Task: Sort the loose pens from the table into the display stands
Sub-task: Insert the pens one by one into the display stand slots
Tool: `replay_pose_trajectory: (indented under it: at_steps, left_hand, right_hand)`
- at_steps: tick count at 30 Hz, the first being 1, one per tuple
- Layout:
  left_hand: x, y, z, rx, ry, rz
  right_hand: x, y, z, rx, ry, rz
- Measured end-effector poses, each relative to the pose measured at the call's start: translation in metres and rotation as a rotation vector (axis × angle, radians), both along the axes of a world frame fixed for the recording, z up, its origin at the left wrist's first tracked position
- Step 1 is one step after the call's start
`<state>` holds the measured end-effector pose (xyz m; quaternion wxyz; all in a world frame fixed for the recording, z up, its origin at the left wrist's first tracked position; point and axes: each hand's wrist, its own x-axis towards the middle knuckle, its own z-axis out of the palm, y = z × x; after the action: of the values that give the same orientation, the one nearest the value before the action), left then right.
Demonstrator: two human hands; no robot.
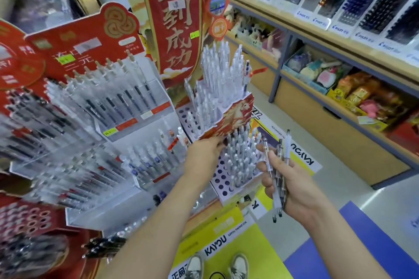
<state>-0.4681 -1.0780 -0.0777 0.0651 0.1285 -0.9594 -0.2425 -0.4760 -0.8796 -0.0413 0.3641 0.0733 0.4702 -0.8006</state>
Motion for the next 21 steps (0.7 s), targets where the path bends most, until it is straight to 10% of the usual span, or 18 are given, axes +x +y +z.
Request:
replay_pose_trajectory:
  at_steps: [14, 21]
  left_hand:
    - [-0.022, 0.003, 0.001, -0.378, -0.100, -0.158]
    - [0.001, 0.008, 0.039, 0.053, -0.029, -0.023]
  right_hand:
    - [0.003, -0.012, -0.001, -0.012, 0.006, 0.115]
    - [0.003, -0.010, -0.002, -0.104, 0.002, 0.110]
